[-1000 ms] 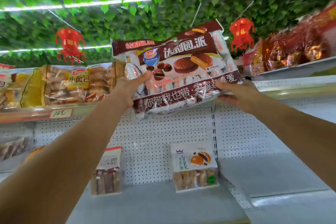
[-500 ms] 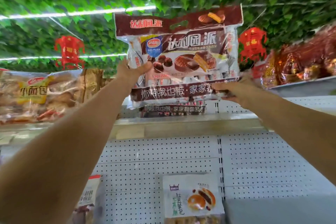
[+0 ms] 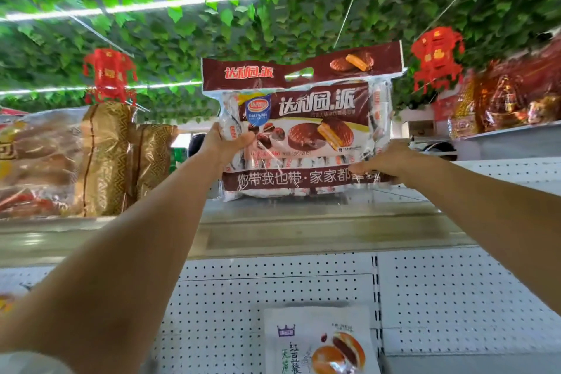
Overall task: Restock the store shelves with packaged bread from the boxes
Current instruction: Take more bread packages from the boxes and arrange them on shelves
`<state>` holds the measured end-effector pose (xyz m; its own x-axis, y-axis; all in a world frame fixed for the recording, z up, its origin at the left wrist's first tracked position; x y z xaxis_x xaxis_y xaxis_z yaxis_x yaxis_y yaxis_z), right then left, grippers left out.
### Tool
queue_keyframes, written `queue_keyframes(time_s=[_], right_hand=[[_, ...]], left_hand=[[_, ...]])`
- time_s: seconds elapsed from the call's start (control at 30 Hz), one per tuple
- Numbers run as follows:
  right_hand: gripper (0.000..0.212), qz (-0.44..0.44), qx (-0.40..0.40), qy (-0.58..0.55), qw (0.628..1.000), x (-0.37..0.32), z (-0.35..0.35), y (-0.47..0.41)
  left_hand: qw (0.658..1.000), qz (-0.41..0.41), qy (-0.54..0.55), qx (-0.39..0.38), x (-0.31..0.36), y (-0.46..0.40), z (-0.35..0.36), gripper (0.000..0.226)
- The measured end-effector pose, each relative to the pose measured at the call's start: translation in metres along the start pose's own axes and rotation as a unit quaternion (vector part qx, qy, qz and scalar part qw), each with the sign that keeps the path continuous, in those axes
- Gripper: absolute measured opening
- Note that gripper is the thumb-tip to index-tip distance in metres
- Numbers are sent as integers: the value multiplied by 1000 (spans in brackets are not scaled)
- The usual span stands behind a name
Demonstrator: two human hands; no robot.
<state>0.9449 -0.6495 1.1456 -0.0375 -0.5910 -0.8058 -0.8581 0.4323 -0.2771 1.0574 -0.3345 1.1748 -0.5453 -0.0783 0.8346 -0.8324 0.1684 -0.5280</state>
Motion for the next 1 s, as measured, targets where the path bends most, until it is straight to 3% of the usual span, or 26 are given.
queue_keyframes(time_s=[0.07,0.17,0.27,0.37,0.4,0.47,0.67,0.77,0.9,1.0], right_hand=[[108,8,-15,17,1000,2,4,-6],[105,20,-37,24,999,2,7,-12],[107,22,-47,35,998,3,9,-15],[111,28,-50,30,998,6,10,-15],[112,28,-51,28,998,6,10,-15],[112,25,-53,22,998,6,10,-14],[106,20,-60,22,998,5,11,-10],[104,18,-63,46,997,4,11,-6],[103,12,-66,84,994,1,9,1],[105,12,-67,72,995,-1,7,8]], left_hand=[[1000,-5,-27,-5,-6,-3,4,96],[998,-22,-53,-15,-11,-7,3,92],[997,-49,-50,-28,-18,-10,2,138],[997,-57,-47,-23,-22,-10,0,104],[997,-62,-40,-22,-22,-10,0,104],[997,-70,-30,-23,-30,-18,-3,125],[997,-62,-23,-25,-21,-3,0,110],[996,-75,-38,-26,-24,-2,-1,138],[992,-88,-79,-37,-20,4,-4,121],[988,-106,-105,-43,-18,8,-6,136]])
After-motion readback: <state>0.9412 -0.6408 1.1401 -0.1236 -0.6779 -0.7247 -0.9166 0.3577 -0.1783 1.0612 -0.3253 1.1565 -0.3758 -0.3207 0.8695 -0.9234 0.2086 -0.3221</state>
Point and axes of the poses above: each hand's wrist, its own y-axis away from the middle knuckle, its own z-axis out of the palm, x = y × z, the point moved 5 cm from there along -y, towards the middle knuckle, and after that the axes turned 8 degrees about -x, right-handed, at the moved point
